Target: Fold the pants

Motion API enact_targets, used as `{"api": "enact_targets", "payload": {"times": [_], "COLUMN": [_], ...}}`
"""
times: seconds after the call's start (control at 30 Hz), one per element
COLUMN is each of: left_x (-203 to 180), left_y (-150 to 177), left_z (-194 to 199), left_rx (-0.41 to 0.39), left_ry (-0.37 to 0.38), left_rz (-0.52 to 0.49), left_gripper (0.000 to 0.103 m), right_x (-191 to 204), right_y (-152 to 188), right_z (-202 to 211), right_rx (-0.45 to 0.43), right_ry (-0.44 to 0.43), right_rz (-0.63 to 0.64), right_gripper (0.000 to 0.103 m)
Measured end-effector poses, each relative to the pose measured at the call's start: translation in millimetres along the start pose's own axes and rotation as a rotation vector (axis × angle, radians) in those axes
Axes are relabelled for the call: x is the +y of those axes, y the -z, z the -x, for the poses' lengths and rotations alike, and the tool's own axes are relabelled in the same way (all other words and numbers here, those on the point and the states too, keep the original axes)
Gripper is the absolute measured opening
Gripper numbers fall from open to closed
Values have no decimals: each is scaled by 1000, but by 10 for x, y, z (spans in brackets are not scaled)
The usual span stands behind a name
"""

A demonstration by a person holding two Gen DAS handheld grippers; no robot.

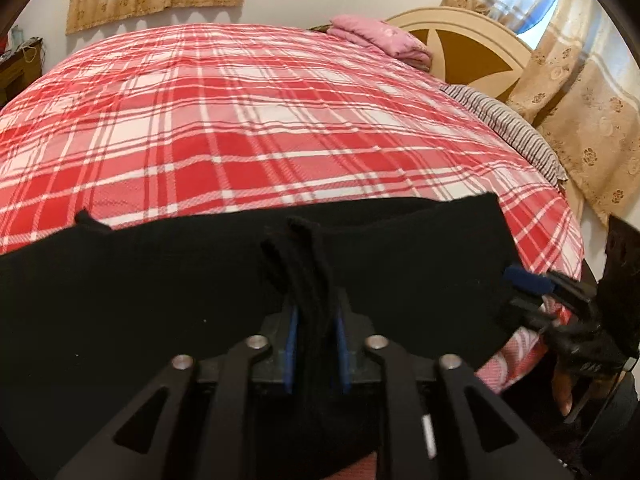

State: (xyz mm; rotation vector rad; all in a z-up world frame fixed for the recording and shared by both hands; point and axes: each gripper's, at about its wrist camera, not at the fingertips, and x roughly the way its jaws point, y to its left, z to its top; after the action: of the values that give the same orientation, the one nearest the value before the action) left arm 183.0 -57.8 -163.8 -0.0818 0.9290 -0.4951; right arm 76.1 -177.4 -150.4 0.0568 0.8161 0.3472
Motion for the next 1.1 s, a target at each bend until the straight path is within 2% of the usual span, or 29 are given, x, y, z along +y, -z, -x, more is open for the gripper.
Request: {"api": "enact_targets", "payload": {"times": [0.07,0.2,0.23,0.27,0.3,0.33,0.43,0.57,0.73,0.87,0.97,1.03,1.1], "left_x": [-6,-28,-31,-24,-7,26,179,517,1034,1473,1784,1985,2148], "left_y": [28,46,51,49,52,51,84,202,330,470,577,638,696], "left_z": [16,118,150,165,208,252,456,776,1092,1365,1517,1578,1604], "left_rx": [-16,-43,-55,-61,-71,-82,-115,-155,-162,-182,-197,-204,-205], "left_ry": [8,2,-18,-46,-88,-100,-119,-242,-355,-489,-574,-607,-611], "left_rz": [-7,-30,-45,-55,-66,-69,-65,-72,-7,62,120,171,216], "left_gripper": [25,54,58,68,72,72,73,89,91,91,91,91,91], "right_x": [28,88,104,113,125,131,206,513,921,1140,1190,1162,1141], "right_y": [-7,-70,-102,-134,-157,-165,-193,-250,-365,-516,-537,-550,-569], "right_z": [79,129,83,33,-93,-178,-101,-39,-256,-544,-946,-940,-870], "right_rx": [-32,-80,-72,-56,0,34,-1,-59,-56,-56,40,6,21], "right_ry": [-2,-4,3,21,67,93,94,71,4,47,110,101,78], "right_rz": [6,10,12,14,14,8,7,86,171,206,250,233,212], "right_gripper": [59,60,62,67,68,68,68,68,68,68,68,70,70]}}
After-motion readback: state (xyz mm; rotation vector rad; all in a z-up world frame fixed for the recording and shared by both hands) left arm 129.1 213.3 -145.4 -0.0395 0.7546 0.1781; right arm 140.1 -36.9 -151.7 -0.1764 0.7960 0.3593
